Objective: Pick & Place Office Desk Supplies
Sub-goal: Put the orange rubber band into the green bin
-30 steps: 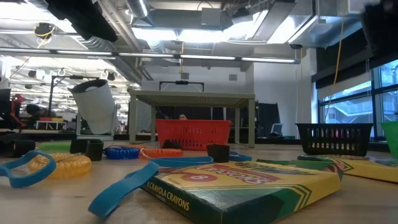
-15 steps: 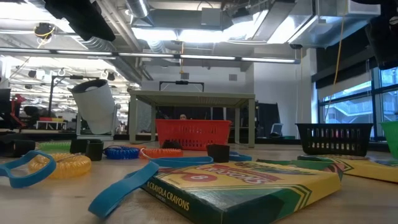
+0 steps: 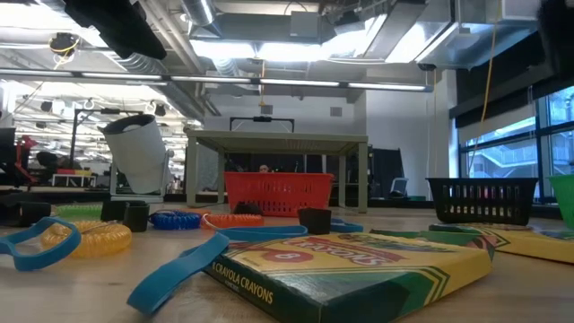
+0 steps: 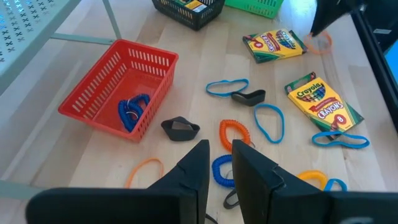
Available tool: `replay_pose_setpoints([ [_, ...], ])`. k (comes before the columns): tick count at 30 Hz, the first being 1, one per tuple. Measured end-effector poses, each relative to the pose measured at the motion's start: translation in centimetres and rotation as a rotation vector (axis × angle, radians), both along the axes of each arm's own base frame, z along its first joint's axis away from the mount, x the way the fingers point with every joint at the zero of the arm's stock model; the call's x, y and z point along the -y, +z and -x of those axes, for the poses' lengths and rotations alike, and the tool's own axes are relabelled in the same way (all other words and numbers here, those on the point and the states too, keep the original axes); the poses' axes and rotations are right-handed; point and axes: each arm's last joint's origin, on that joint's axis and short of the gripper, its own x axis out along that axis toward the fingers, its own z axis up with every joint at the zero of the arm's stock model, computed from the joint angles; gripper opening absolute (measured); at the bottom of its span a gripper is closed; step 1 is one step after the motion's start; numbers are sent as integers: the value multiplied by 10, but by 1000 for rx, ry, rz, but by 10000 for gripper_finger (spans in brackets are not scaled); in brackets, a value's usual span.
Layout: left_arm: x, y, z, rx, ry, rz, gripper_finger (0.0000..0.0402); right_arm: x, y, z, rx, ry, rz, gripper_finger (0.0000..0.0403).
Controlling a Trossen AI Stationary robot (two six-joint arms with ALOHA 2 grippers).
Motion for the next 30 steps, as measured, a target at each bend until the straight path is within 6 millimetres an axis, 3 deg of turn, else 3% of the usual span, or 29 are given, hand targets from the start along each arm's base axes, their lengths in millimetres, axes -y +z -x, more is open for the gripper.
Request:
replay_pose_setpoints([
  [7, 0, 0, 0, 0, 0, 0, 61, 11, 43, 18, 76, -20, 49, 1],
  [21, -1, 3, -3, 41, 4, -2, 61, 62, 106, 70, -174, -112, 205, 0],
  [25, -4, 7, -7, 77, -1, -10, 61, 72, 109, 78, -172, -117, 194, 0],
  [30, -11, 8, -11, 85, -6, -19, 61, 84, 92, 92, -286, -198, 181, 0],
])
